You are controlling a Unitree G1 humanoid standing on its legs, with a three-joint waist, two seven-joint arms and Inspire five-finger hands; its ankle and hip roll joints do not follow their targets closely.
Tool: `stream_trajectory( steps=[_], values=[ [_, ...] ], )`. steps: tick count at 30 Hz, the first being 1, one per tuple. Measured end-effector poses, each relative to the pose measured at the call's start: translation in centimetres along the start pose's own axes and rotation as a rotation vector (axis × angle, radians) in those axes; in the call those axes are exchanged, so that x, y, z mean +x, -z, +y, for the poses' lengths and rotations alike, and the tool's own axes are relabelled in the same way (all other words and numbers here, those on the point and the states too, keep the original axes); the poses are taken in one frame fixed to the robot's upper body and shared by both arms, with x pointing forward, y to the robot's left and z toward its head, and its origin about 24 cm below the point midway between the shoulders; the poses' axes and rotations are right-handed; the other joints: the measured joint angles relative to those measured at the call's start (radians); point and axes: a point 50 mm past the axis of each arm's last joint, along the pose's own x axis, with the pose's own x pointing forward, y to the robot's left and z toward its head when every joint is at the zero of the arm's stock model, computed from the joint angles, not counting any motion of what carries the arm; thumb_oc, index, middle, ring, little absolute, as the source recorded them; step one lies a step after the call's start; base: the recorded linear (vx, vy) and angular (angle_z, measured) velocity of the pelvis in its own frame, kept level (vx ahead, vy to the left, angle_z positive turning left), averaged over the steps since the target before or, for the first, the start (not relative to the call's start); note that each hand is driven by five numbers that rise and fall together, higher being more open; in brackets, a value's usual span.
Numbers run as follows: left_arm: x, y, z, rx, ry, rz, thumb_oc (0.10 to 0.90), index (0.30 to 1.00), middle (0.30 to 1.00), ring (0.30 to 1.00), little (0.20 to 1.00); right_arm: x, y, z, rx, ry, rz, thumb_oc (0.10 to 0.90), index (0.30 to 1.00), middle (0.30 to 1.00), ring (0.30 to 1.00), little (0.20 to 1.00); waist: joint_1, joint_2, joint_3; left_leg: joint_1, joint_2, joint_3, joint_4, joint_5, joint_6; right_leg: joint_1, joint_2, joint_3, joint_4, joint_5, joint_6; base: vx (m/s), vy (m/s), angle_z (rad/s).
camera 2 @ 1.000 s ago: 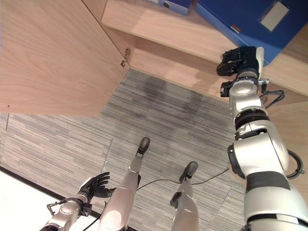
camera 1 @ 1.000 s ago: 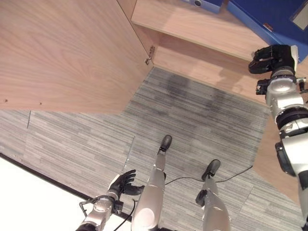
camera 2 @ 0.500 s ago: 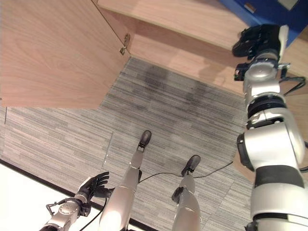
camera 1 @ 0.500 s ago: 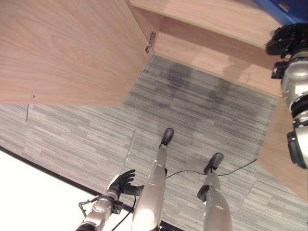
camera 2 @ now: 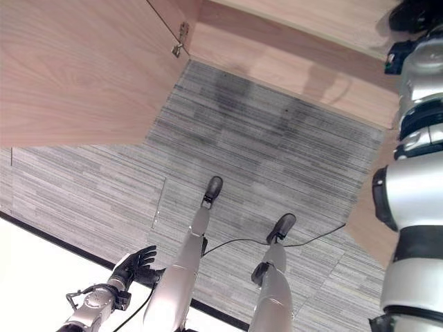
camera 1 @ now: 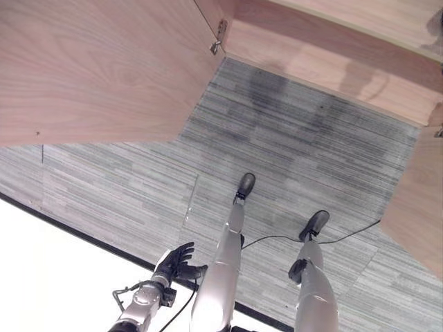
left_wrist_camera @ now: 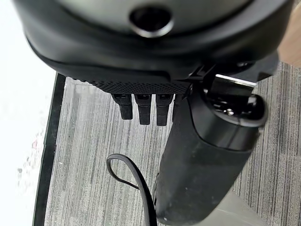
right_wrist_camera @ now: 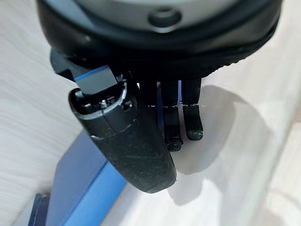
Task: Put the empty folder in the office cabinet
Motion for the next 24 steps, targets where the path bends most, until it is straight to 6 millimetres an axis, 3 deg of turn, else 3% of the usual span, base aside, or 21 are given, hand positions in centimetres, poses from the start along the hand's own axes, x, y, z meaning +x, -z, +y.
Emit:
stream_trajectory(
  steps=[6, 10, 17, 19, 24],
  values=[
    [0.2, -0.3, 0.0, 0.008, 0.001, -0.003, 0.8, 0.9, 0.9, 0.9, 0.9, 0.3, -5.0, -1.3, 0.038, 0.028, -0.123, 0.4, 0.3, 0.3, 0.3, 0.3, -0.001, -0.001, 0.0, -0.005, 0.001, 0.001, 0.001, 0.0, 0.0, -0.008, 0.001, 0.003, 0.006, 0.002, -0.002, 0.0, 0.0, 0.0],
    [0.7, -1.3, 0.3, 0.013, -0.009, -0.022, 0.8, 0.9, 0.9, 0.9, 0.9, 0.2, -5.8, -1.0, 0.059, 0.016, -0.146, 0.4, 0.3, 0.3, 0.3, 0.3, -0.003, -0.002, 0.0, 0.012, 0.001, 0.0, 0.002, 0.003, 0.001, 0.005, 0.001, 0.006, 0.014, 0.002, -0.003, -0.03, 0.001, 0.0],
    [1.4, -2.7, 1.5, -0.03, -0.072, -0.034, 0.8, 0.9, 0.9, 0.9, 0.9, -0.6, -4.6, 2.0, 0.158, -0.065, -0.095, 0.4, 0.3, 0.3, 0.3, 0.3, -0.037, -0.014, -0.003, 0.085, 0.005, -0.009, 0.004, 0.008, -0.002, 0.082, 0.005, -0.003, 0.022, 0.002, -0.003, -0.03, -0.009, 0.01],
    [1.5, -2.7, 1.5, -0.028, -0.073, -0.03, 0.8, 0.9, 0.9, 0.9, 0.9, -0.8, -3.1, 2.9, 0.185, -0.085, -0.061, 0.4, 0.3, 0.3, 0.3, 0.3, -0.042, -0.025, -0.005, 0.111, 0.007, -0.013, 0.006, 0.008, -0.004, 0.109, 0.009, -0.007, 0.024, 0.001, -0.003, -0.05, -0.005, 0.03],
    [1.4, -1.7, 2.0, -0.037, -0.094, 0.03, 0.8, 0.9, 0.9, 0.9, 0.9, -3.1, 1.8, 7.6, 0.241, -0.208, 0.065, 0.4, 0.3, 0.3, 0.3, 0.3, -0.058, -0.073, -0.025, 0.173, 0.009, -0.022, 0.012, -0.007, -0.018, 0.175, 0.011, -0.013, 0.029, -0.012, -0.003, -0.05, 0.032, 0.02]
  ],
)
